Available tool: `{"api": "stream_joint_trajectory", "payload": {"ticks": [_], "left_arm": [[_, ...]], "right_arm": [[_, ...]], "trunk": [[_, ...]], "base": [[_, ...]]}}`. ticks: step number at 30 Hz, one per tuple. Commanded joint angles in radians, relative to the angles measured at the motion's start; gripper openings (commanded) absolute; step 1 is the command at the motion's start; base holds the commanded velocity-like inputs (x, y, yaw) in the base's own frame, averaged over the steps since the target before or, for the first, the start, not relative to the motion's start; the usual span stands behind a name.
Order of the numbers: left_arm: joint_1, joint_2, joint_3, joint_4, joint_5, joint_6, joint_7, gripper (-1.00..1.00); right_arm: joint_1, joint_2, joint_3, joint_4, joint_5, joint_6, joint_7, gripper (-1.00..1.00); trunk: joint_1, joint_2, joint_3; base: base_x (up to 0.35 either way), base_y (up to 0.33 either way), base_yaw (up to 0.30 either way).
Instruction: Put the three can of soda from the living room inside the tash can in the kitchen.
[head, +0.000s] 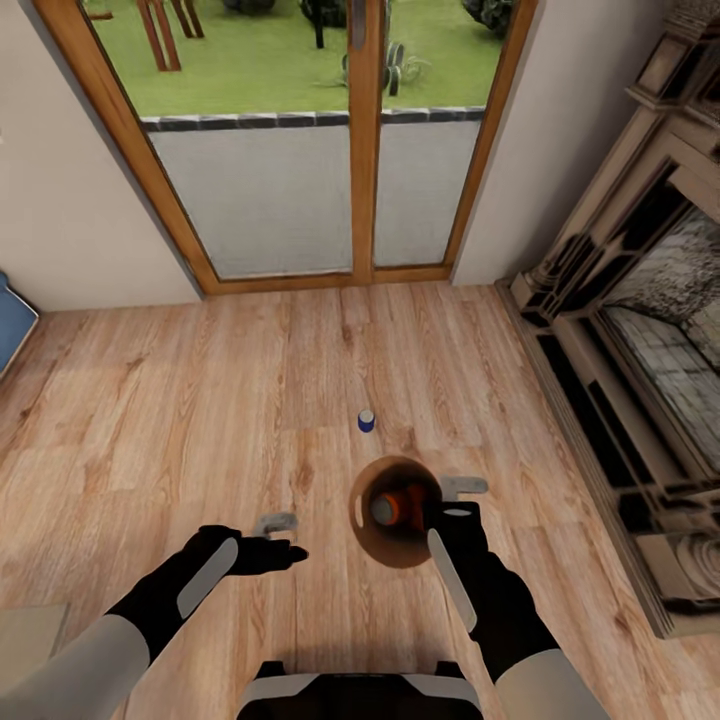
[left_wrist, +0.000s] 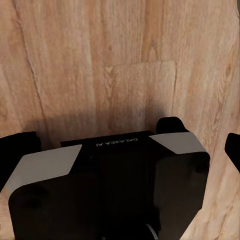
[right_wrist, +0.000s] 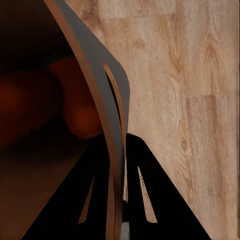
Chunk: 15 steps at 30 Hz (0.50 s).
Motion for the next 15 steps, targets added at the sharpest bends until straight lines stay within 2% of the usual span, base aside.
{"api": "stream_joint_trajectory", "payload": {"ticks": [1,10,15], "left_arm": [[0.0,0.0,0.0,0.007,0.001,-0.002,0.0,1.0],[0.0,0.002,0.001,0.074,0.002,-0.014,0.001,1.0],[0.0,0.002,0.001,0.126,0.001,-0.033,0.005,1.0]], "right_arm": [[0.001,-0.001,0.0,-0.001,0.001,-0.005,0.006,-1.0],[0.053,-0.006,-0.003,-0.001,0.001,-0.018,0.007,-1.0],[0.089,-0.011,-0.027,0.002,0.001,-0.105,0.005,-1.0]], "trunk": [[0.0,0.0,0.002],[0.0,0.0,0.016],[0.0,0.0,0.024]], "base": [[0.0,0.0,-0.004],[0.0,0.0,-0.001],[0.0,0.0,0.0]]}}
